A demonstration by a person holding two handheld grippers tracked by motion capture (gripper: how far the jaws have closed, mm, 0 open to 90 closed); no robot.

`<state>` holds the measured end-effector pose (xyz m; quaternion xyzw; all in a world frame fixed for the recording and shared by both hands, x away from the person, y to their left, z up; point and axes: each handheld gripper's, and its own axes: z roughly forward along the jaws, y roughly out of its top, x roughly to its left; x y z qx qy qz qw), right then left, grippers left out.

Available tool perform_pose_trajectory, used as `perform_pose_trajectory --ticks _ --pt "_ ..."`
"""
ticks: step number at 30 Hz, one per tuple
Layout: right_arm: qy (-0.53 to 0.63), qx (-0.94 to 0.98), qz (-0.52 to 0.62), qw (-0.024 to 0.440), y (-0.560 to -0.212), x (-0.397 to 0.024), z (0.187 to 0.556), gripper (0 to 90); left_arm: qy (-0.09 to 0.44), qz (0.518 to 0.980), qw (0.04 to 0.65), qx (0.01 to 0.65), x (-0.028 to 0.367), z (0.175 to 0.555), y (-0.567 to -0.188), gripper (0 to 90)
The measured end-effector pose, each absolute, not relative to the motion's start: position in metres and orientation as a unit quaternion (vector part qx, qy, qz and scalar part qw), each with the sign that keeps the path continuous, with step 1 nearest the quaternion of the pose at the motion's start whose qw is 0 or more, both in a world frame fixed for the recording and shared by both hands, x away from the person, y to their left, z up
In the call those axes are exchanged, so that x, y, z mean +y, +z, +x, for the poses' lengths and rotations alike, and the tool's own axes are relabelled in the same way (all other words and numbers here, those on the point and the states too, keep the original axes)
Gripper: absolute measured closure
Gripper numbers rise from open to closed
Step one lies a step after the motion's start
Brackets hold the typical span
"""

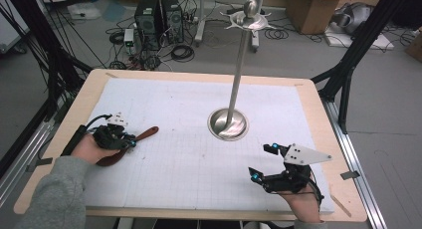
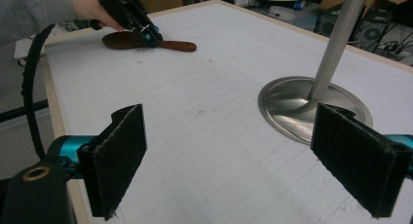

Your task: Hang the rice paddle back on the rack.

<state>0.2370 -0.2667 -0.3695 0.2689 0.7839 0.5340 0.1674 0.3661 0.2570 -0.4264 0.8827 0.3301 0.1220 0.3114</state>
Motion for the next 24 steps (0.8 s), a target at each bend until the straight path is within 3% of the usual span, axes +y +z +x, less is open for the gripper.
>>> perform_pose_trajectory --ticks 24 --pt "0.537 0.783 0.265 0.169 -0.367 -0.262 0.239 11.7 0.149 0.836 0.408 0.336 0.266 0.334 -0.374 77.4"
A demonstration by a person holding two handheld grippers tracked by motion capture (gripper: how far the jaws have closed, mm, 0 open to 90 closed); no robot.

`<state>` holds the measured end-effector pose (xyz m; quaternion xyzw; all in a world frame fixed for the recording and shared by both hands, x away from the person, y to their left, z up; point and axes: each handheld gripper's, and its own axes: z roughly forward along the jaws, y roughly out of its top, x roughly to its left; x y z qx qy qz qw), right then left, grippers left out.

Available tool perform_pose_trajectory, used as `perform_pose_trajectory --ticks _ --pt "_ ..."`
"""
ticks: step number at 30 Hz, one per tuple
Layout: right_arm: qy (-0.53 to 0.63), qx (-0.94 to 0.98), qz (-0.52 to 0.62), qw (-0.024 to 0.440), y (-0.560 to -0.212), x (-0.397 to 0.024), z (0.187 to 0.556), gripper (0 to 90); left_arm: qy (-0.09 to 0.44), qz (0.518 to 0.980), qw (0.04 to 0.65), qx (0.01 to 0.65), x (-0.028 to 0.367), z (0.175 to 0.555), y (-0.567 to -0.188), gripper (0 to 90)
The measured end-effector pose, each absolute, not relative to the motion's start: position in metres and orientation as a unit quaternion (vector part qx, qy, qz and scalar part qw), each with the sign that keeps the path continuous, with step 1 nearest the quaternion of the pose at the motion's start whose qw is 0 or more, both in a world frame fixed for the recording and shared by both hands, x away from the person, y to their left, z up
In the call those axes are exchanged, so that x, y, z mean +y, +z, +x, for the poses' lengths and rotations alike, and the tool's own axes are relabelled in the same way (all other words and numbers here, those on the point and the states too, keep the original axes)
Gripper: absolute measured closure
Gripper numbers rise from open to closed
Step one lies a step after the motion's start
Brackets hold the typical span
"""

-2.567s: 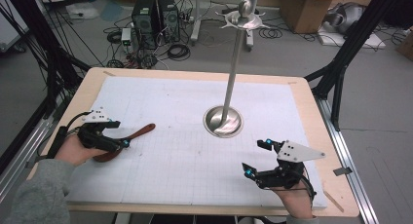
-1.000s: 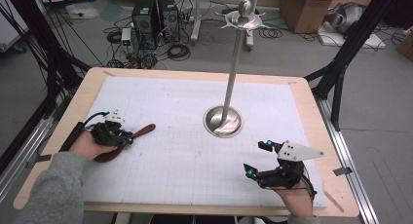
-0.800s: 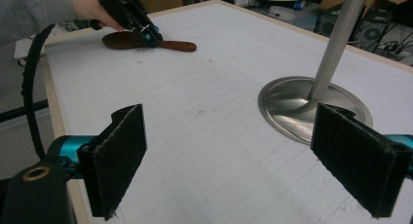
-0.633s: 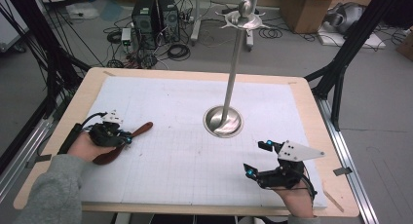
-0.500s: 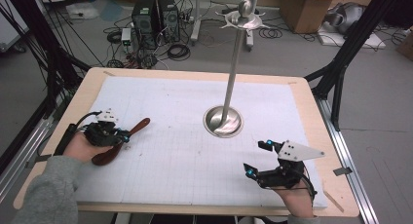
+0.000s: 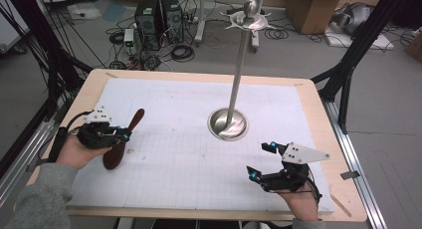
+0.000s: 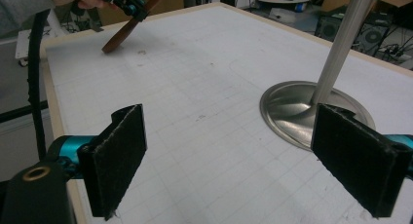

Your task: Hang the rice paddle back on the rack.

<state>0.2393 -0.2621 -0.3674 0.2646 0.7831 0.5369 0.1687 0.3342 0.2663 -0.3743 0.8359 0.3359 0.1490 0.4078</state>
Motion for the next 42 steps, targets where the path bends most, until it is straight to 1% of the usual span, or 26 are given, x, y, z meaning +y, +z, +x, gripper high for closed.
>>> perform_pose_trajectory --ticks 10,19,24,35,38,42 --pt "0.544 0.778 0.268 0.166 -0.367 -0.267 0.240 11.7 0.144 0.825 0.437 0.330 0.243 0.338 -0.347 77.5" --pt "0.556 0.765 0.276 0.170 -0.366 -0.281 0.240 11.7 0.135 0.817 0.461 0.318 0.217 0.349 -0.322 77.5" --pt "0.561 0.759 0.282 0.170 -0.366 -0.286 0.239 11.7 0.133 0.820 0.467 0.303 0.198 0.354 -0.307 77.6" --pt "0.567 0.752 0.288 0.171 -0.366 -0.294 0.239 11.7 0.126 0.819 0.480 0.289 0.171 0.364 -0.285 77.6" --pt "0.569 0.750 0.289 0.174 -0.366 -0.297 0.239 11.7 0.135 0.825 0.471 0.281 0.163 0.366 -0.278 77.6" --pt "0.570 0.747 0.293 0.174 -0.366 -0.301 0.239 11.7 0.132 0.822 0.481 0.274 0.155 0.370 -0.268 77.6"
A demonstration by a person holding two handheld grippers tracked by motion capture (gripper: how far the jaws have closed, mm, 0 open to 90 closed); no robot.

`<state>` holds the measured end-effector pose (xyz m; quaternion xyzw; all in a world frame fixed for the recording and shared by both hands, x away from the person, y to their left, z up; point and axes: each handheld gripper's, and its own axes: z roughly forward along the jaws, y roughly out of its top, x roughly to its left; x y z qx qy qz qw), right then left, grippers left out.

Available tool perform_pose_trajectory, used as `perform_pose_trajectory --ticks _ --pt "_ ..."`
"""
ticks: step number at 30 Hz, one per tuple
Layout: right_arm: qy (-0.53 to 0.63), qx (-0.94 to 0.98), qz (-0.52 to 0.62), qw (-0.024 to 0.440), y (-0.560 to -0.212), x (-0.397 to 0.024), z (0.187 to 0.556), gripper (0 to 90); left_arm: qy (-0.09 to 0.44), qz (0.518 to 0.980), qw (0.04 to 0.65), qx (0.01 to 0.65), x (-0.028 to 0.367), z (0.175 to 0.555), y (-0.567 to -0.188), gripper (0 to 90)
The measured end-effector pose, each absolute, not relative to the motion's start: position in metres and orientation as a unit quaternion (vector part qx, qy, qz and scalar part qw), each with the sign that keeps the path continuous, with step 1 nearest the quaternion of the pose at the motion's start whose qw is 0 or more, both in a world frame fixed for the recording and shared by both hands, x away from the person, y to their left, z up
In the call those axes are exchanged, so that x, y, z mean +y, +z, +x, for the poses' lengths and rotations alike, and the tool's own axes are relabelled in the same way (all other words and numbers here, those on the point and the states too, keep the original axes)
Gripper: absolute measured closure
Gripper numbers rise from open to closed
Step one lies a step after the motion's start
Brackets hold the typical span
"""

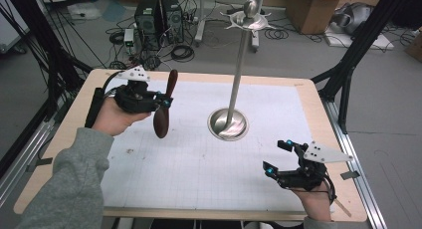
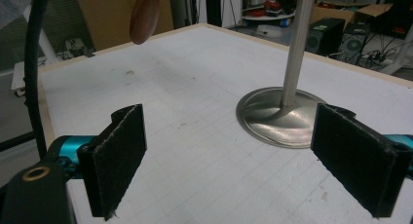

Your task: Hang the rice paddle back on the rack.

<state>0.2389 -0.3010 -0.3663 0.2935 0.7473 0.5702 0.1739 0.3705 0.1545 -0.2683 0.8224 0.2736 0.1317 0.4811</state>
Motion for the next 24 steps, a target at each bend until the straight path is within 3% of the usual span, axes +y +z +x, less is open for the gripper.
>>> perform_pose_trajectory --ticks 24 --pt "0.578 0.732 0.313 0.178 -0.368 -0.322 0.236 11.6 0.133 0.828 0.495 0.229 0.109 0.390 -0.211 77.7"
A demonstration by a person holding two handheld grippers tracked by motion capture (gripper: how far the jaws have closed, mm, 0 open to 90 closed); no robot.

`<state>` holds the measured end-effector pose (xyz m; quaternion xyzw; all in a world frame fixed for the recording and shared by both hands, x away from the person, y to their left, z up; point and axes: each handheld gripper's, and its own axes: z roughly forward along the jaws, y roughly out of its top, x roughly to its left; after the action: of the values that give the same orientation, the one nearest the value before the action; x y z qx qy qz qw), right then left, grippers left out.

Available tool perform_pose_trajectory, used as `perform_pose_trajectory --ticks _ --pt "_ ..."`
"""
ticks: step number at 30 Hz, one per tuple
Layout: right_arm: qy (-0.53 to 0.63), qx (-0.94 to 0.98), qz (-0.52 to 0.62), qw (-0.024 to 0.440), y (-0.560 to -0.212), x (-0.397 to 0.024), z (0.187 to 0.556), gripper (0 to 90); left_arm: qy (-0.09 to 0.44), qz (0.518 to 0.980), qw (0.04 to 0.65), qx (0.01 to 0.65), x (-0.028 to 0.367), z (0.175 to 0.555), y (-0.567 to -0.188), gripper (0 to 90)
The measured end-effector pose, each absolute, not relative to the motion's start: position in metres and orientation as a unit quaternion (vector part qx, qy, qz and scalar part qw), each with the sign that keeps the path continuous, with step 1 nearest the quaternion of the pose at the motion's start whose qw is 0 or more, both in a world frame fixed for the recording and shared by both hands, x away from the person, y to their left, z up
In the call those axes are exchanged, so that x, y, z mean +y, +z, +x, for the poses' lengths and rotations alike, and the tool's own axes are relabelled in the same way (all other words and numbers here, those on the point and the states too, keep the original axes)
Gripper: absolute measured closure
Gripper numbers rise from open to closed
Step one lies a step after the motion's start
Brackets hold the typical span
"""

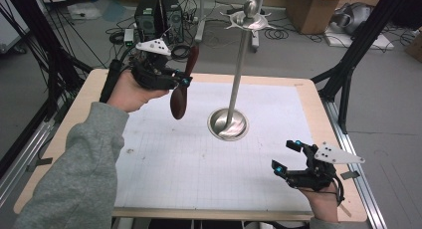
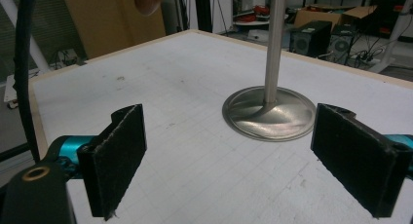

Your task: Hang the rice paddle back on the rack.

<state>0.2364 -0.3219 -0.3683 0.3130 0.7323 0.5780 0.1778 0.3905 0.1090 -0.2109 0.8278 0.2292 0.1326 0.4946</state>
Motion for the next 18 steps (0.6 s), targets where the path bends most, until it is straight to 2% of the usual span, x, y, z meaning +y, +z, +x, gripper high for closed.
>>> perform_pose_trajectory --ticks 18 --pt "0.585 0.720 0.323 0.185 -0.368 -0.335 0.232 11.6 0.121 0.820 0.519 0.210 0.076 0.405 -0.169 77.7"
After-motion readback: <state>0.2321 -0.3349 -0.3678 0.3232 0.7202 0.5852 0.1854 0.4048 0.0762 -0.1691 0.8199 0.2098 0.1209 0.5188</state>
